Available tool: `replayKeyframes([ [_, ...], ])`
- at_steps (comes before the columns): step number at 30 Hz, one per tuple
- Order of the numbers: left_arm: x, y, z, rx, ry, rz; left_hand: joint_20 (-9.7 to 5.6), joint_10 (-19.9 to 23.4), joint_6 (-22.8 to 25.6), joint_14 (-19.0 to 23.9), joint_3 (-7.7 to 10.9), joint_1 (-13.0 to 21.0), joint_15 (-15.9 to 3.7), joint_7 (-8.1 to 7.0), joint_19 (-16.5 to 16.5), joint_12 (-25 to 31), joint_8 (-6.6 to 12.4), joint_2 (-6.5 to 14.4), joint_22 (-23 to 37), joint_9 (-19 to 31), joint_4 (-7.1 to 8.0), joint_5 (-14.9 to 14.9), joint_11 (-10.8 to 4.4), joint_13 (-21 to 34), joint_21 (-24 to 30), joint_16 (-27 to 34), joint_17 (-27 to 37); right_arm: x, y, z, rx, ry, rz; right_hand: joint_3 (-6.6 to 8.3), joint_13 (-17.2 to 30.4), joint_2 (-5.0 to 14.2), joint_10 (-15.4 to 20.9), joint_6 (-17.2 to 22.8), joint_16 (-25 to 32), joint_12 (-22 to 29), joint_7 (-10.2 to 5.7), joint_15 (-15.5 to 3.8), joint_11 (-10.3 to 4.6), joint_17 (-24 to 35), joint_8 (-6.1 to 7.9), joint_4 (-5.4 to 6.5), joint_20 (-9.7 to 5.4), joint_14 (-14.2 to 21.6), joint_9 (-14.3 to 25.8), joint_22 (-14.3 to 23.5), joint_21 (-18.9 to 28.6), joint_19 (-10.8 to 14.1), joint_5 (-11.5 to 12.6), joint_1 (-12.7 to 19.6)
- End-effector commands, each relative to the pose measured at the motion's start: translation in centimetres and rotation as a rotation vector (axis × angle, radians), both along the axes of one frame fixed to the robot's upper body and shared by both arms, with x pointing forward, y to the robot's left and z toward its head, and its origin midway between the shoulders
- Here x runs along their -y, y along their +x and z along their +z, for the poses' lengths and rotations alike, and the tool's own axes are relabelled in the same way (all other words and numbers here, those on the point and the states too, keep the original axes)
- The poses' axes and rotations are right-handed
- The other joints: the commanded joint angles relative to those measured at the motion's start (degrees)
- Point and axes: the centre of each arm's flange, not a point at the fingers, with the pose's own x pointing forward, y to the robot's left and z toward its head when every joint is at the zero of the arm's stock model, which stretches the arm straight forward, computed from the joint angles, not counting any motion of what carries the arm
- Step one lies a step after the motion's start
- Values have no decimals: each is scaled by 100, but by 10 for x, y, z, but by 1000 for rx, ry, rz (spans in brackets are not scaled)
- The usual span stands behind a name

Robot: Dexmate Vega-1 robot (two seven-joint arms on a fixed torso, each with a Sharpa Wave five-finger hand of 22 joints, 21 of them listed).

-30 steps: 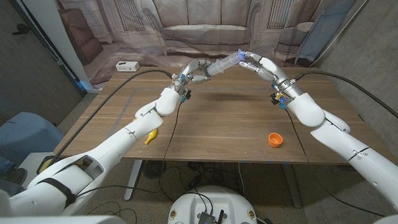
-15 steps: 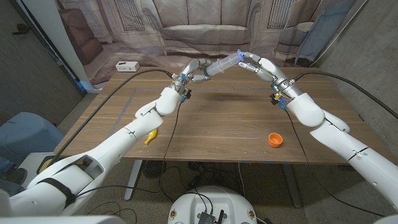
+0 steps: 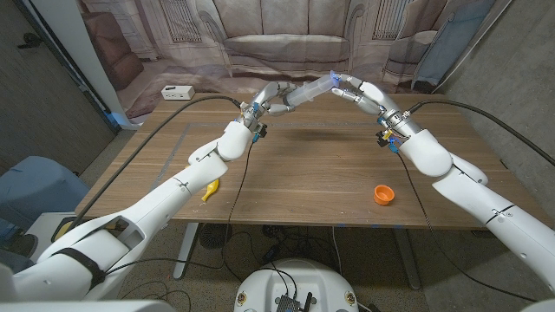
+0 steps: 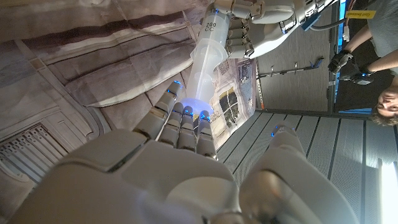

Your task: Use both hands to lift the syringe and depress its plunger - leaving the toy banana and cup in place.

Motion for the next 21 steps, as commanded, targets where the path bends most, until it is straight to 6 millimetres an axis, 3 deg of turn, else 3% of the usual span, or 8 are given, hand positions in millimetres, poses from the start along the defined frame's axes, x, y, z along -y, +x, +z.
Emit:
replayKeyframes([
  [1, 1, -1, 0, -1, 2, -1, -181, 15, 8, 99, 385, -135, -121, 23, 235, -30, -12, 182, 20, 14, 355, 40, 5, 24, 44, 22, 15, -2, 1, -2, -8, -10, 1, 12, 16, -23, 53, 64, -7, 36, 1, 10, -9, 31, -3, -8, 0, 64, 9, 16, -17, 36, 7, 34],
  [21, 2, -3, -1, 0, 8, 1, -166, 8, 10, 91, 392, -185, -112, 48, 228, -48, -11, 170, 17, 15, 369, 41, 3, 28, 68, 21, 15, -7, 5, -4, -17, -31, 5, 2, 18, -19, 3, 40, -41, 8, 14, 4, 0, 44, -22, 0, -32, -26, 9, 17, -48, -40, 5, 35],
])
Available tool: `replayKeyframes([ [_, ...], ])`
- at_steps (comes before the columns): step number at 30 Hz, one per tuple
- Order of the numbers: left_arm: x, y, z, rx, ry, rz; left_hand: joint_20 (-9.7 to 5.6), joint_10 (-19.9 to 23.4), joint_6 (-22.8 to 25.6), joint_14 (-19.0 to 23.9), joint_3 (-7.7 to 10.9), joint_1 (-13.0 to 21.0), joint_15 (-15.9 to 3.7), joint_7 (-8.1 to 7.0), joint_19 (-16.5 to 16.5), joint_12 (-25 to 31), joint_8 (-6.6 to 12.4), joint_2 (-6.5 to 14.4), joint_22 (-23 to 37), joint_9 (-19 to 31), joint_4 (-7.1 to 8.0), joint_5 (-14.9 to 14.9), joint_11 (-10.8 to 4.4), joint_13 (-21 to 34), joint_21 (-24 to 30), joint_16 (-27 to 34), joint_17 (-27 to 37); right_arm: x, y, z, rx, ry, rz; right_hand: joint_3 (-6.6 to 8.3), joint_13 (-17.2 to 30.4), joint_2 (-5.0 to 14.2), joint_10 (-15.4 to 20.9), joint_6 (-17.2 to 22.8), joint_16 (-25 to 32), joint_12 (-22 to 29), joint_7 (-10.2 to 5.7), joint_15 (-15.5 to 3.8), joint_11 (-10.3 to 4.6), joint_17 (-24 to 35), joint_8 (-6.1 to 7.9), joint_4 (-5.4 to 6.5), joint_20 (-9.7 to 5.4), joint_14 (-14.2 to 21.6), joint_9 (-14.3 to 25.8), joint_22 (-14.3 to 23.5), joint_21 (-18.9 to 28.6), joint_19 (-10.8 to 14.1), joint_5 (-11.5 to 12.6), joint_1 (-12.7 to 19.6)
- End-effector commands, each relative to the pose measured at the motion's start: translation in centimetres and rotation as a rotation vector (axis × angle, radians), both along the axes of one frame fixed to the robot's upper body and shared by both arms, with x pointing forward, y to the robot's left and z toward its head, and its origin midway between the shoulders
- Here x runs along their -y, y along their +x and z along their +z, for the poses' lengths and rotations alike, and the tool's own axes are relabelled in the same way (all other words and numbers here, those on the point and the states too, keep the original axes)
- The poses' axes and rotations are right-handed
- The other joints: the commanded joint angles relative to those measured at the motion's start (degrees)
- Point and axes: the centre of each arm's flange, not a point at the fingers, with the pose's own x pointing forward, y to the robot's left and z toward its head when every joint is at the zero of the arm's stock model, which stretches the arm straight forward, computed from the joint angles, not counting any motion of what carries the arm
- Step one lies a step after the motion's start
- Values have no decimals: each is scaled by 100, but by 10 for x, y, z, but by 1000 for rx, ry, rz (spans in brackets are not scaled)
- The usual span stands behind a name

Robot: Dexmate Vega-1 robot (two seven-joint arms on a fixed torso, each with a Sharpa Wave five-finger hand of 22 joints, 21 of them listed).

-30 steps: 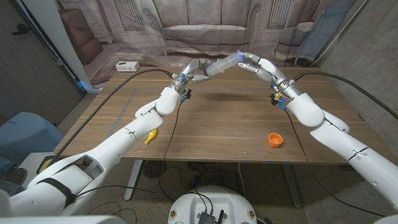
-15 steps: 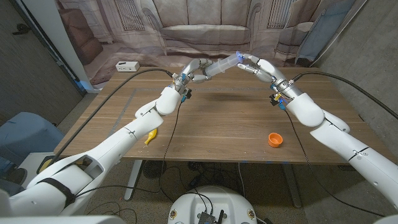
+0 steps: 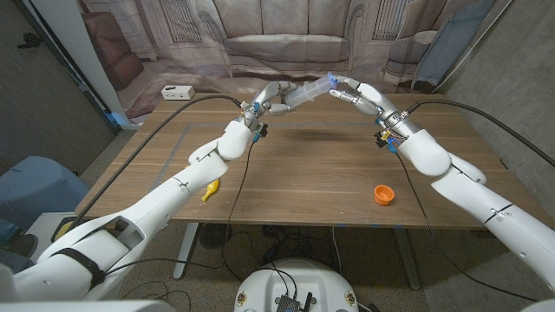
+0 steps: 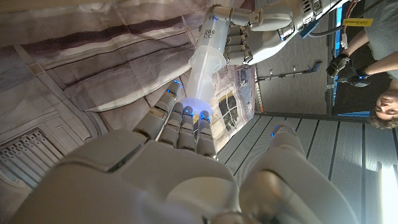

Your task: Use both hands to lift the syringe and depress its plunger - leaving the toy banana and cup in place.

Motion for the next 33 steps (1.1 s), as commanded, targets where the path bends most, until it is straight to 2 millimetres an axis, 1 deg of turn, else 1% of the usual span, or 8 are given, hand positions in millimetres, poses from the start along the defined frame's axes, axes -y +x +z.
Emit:
replayKeyframes([
  [1, 0, -1, -1, -2, 5, 1, -156, 14, 12, 83, 392, -188, -105, 46, 239, -7, -10, 168, 21, 10, 370, 16, 3, 30, 59, 38, 15, -2, 2, -1, -4, -11, 0, 3, 17, -16, 3, 39, -44, 13, 13, 3, 3, 16, -2, 1, -30, -34, 10, 17, -25, -41, 6, 36],
  [4, 1, -1, 0, 1, 8, 0, -153, 18, 10, 80, 392, -201, -113, 35, 233, -9, -11, 168, 20, 10, 374, 16, -4, 29, 62, 37, 16, -3, 2, -2, -5, -14, -1, 1, 18, -10, 14, 35, -40, 18, 11, -4, -16, 20, -4, 7, -34, -33, 10, 17, -23, -39, 5, 29],
  [12, 2, -2, 1, 3, 13, -4, -169, 17, 3, 85, 402, -205, -100, 32, 230, -13, -14, 167, 19, 10, 367, 17, -4, 34, 70, 40, 15, -4, 2, -3, -12, -19, -3, -2, 19, -9, 18, 37, -32, 19, 17, 1, 8, 24, -4, 7, -44, -17, 10, 17, -18, -31, 5, 32],
  [33, 4, -8, -1, 11, 16, -14, -168, 13, 3, 78, 431, -205, -107, 41, 216, -27, -15, 172, 17, 10, 352, 21, -3, 39, 90, 40, 16, -9, 2, -5, -24, -46, 2, -5, 21, -6, 18, 41, -30, 18, 21, -6, -17, 29, -5, 8, -61, -14, 11, 17, -10, -18, 5, 39],
])
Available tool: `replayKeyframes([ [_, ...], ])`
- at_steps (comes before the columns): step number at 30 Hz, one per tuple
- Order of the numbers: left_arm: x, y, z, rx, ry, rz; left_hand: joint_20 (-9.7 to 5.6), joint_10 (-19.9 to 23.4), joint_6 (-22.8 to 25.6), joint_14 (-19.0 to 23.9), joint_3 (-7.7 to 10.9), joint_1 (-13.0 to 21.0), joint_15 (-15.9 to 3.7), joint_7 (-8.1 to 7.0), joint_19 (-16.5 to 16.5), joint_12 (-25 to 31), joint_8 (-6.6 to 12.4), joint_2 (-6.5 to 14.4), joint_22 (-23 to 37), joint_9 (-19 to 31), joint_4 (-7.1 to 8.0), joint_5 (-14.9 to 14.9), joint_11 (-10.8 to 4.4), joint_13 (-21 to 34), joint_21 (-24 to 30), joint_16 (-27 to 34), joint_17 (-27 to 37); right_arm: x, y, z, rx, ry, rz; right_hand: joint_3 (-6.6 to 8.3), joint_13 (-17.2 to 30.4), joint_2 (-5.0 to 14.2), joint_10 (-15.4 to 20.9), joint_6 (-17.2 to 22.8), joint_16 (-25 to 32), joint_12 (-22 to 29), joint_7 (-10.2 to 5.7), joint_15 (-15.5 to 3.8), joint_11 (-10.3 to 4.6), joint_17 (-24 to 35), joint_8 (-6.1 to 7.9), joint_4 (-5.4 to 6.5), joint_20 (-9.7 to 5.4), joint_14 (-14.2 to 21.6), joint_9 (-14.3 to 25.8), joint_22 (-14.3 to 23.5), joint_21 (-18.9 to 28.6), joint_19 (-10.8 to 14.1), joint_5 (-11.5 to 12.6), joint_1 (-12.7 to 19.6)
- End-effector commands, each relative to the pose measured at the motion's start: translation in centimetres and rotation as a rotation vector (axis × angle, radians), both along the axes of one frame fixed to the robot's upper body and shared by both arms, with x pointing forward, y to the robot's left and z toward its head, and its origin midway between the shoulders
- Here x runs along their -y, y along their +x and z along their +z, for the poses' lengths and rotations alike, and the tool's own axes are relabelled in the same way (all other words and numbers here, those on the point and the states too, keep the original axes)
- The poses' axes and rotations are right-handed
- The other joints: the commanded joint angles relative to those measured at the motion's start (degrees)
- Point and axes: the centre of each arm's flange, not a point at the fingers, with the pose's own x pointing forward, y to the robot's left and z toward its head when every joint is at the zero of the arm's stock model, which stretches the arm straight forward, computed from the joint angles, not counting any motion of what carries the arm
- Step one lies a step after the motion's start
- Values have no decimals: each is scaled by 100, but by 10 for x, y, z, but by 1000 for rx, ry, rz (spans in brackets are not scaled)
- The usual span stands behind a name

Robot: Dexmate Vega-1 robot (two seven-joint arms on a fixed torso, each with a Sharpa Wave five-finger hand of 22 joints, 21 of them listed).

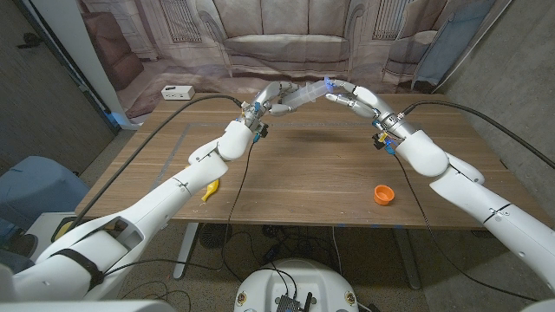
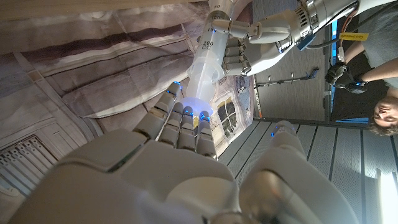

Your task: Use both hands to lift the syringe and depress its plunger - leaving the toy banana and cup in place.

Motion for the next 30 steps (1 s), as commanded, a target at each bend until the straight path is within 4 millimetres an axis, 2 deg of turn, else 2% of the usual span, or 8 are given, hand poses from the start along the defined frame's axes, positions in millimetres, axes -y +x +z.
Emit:
replayKeyframes([
  [1, 1, -4, -2, 6, 3, -9, -181, 14, 26, 47, 408, -139, -78, 17, 205, -26, -14, 237, 24, 13, 376, 49, -4, 10, 48, 20, 17, -4, -1, -1, -8, -16, 5, -5, 25, -7, 19, 43, 10, 53, 21, -2, -18, 30, 39, 7, -29, -12, 9, 17, 11, 14, 5, 39],
  [30, 4, -6, -2, 10, 6, -20, -173, 18, 21, 50, 439, -150, -82, 10, 191, -35, -16, 237, 23, 14, 373, 52, 8, 21, 76, 22, 18, -7, 3, -5, -34, -26, 4, -16, 27, -8, 8, 46, 2, 48, 31, 4, 23, 38, 37, 13, -21, -40, 9, 18, 6, -8, 4, 38],
])
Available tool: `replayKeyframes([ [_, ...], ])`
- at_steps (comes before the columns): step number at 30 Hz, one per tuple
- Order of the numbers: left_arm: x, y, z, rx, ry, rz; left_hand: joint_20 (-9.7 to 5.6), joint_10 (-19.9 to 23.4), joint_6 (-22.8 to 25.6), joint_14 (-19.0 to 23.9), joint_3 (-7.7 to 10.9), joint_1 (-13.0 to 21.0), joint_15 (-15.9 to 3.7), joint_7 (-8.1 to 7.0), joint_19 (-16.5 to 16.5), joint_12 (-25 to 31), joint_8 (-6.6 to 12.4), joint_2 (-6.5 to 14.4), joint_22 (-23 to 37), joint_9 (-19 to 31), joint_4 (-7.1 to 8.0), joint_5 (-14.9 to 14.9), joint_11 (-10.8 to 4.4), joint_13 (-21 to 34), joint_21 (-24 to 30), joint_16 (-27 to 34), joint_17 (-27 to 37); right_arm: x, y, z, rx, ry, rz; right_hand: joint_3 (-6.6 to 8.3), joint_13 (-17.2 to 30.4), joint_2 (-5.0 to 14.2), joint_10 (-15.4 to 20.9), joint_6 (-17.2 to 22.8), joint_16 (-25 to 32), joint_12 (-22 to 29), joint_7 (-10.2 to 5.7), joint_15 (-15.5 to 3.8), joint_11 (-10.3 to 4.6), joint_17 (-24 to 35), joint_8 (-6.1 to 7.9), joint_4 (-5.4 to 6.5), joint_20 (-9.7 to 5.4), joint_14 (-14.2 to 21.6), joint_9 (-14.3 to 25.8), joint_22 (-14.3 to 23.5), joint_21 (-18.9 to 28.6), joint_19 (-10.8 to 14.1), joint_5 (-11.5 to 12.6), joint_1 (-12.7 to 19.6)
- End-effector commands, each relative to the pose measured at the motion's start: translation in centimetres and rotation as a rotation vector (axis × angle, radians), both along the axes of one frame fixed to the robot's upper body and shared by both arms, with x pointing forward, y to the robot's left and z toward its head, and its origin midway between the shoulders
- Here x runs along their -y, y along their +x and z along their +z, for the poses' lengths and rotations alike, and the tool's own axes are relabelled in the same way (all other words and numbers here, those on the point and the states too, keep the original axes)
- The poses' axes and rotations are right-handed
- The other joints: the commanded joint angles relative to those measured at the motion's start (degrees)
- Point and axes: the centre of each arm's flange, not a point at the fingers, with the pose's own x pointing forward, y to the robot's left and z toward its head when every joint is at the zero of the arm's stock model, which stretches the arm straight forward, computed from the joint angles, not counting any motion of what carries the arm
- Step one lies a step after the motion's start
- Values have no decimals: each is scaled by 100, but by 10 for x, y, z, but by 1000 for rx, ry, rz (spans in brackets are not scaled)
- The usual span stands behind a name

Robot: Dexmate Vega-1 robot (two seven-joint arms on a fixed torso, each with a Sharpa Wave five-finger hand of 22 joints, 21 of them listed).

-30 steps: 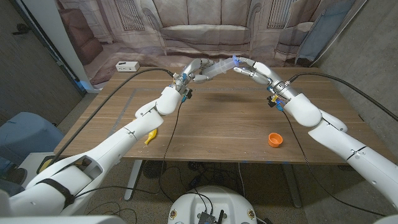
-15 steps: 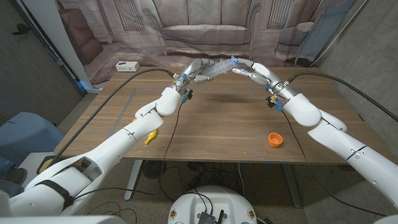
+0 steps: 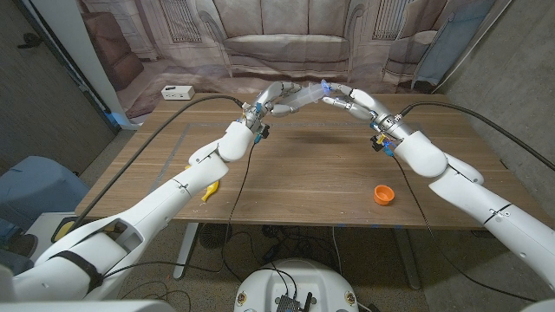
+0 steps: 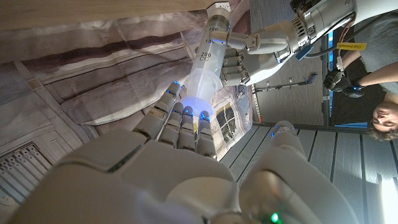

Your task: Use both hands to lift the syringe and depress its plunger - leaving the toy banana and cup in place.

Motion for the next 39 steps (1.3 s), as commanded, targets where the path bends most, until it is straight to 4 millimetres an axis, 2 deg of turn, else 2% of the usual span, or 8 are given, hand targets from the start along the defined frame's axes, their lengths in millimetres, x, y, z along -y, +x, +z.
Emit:
replayKeyframes([
  [1, 0, -1, -1, 0, 1, -1, -173, 20, 23, 47, 421, -150, -80, 18, 195, -35, -16, 236, 21, 14, 390, 27, 6, 24, 38, 25, 14, -3, 4, -2, -16, -10, 7, -17, 24, -10, 7, 45, 2, 31, 33, 7, 21, 11, 31, 13, -25, -38, 10, 18, 5, -11, 4, 36],
  [39, 0, 2, -4, -19, 6, 1, -162, 33, 25, 42, 454, -180, -70, 7, 178, -49, -16, 224, 19, 14, 390, 27, -9, 26, 77, 24, 13, -12, 8, -8, -42, -27, 30, -20, 25, 4, 16, 45, 5, 34, 23, 14, 25, 17, 27, 17, -20, -35, 9, 18, 10, -17, 5, 46],
])
